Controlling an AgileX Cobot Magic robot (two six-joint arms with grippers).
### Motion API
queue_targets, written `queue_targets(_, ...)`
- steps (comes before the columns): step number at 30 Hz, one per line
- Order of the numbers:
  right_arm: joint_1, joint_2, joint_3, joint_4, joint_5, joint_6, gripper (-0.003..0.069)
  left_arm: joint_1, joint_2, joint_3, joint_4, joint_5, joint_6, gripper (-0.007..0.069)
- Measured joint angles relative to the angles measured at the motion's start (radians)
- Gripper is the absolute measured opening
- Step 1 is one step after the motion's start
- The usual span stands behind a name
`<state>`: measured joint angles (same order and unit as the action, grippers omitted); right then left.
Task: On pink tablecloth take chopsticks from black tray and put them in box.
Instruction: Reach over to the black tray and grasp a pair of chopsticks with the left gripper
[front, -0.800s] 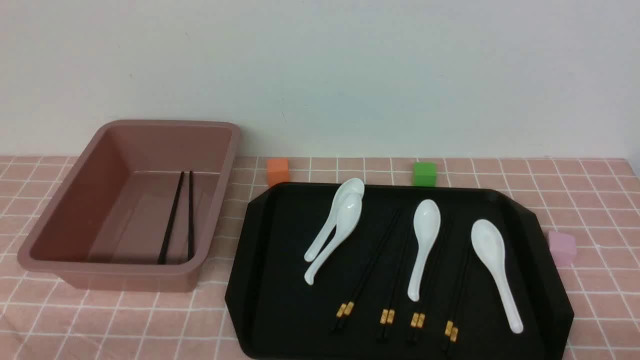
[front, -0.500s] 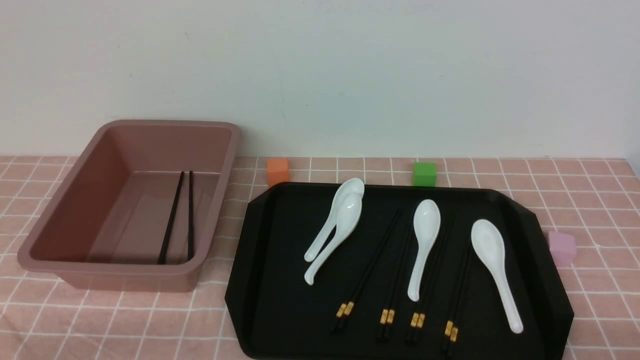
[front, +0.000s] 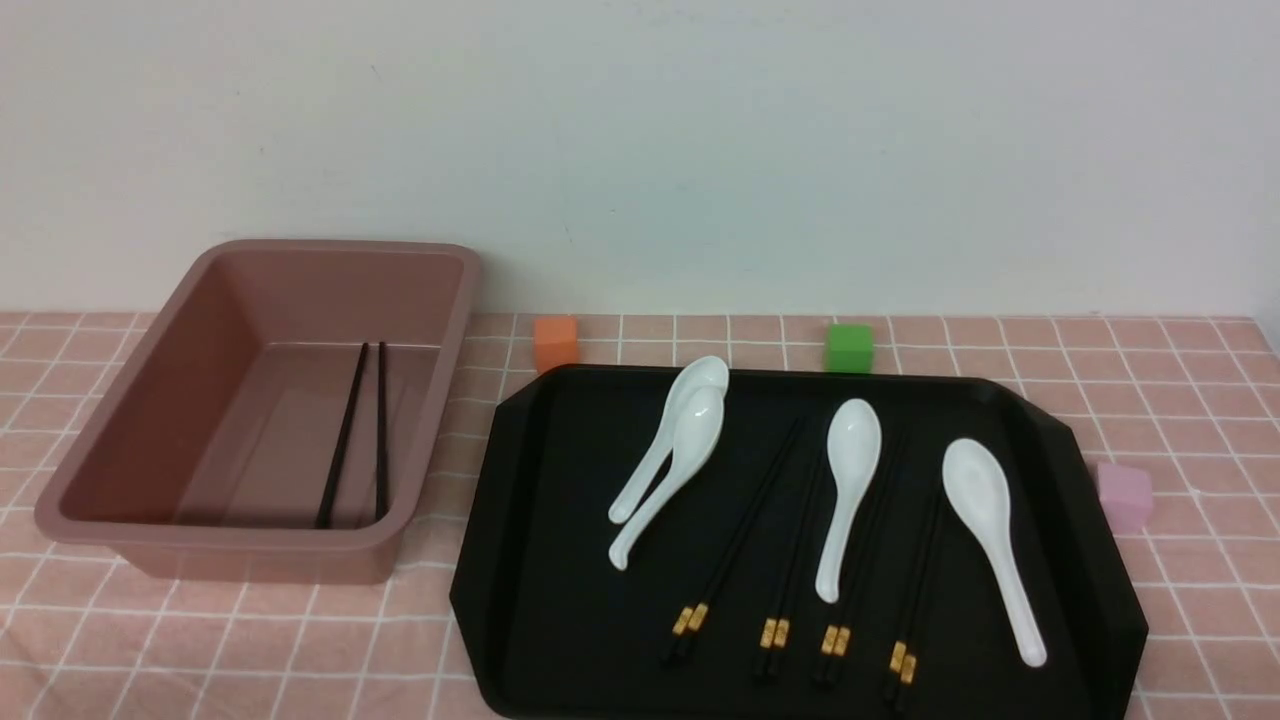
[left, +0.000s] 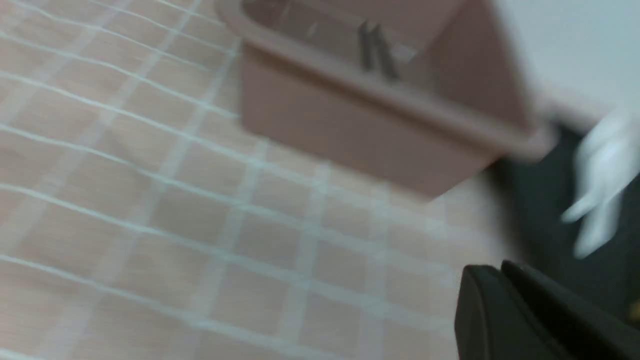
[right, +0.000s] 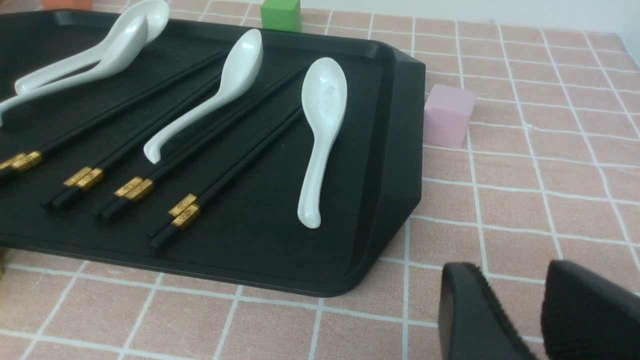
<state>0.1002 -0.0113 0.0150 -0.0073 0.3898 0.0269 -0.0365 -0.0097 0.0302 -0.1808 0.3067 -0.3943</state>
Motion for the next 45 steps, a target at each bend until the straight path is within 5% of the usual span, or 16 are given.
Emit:
queue_targets(6,0.000,0.000,0.000,0.000,0.000,0.000,0.0240,0.000,0.000,0.000,-0.356,-0.143,-0.204,0.0045)
queue_targets(13,0.000,0.000,0.000,0.000,0.000,0.000,0.0240,0.000,0.000,-0.020,-0.429,-0.169,-0.202,0.0050)
queue_targets(19,0.000,0.000,0.000,0.000,0.000,0.000,0.0240,0.000,0.121,-0.312,-0.375,0.143,-0.001,0.0052)
queue_targets(24,0.000,0.000,0.000,0.000,0.000,0.000,0.0240,0.000,0.515,-0.606,-0.312,0.548,0.275,0.0054)
queue_targets(31,0.000,0.000,0.000,0.000,0.000,0.000,0.0240,-0.040,0.882,-0.744,-0.316,0.580,0.438,0.0026)
queue_targets(37,0.000,0.000,0.000,0.000,0.000,0.000,0.0240,-0.276,1.180,-0.938,-0.248,0.538,0.411,-0.0013)
queue_targets(45,0.000,0.000,0.000,0.000,0.000,0.000,0.0240,-0.665,1.557,-1.216,0.080,0.592,0.221,-0.0013)
